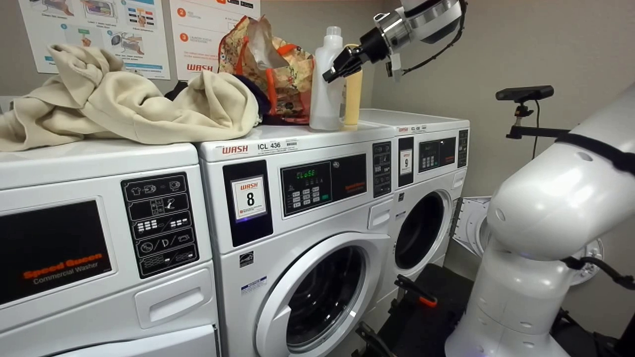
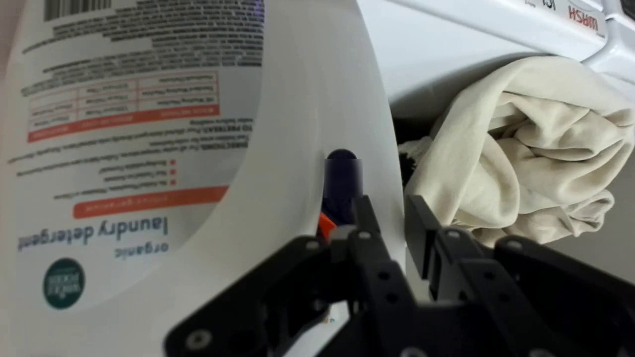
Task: Move the white bottle to the right
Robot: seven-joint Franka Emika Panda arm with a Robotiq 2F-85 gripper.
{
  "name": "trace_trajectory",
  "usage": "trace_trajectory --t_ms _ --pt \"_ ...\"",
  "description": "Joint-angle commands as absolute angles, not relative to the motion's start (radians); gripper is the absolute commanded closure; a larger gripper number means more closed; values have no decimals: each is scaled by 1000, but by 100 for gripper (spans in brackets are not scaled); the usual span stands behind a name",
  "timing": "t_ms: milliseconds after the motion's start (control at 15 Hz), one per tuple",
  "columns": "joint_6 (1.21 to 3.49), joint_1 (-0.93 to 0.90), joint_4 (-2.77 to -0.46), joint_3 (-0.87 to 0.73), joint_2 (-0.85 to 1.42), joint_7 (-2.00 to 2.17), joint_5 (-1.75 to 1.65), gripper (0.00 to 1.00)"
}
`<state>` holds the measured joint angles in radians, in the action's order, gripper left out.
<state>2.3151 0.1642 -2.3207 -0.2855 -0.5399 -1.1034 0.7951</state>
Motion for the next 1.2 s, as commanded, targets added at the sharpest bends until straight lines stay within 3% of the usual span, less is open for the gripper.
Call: trace_trajectory --t_ms 0,600,1133 --pt "2393 200 -2351 -271 -582 -973 728 95" --pt "2602 178 -2398 -309 -563 -774 499 95" --pt "2623 139 -2344 -437 -516 -681 335 95"
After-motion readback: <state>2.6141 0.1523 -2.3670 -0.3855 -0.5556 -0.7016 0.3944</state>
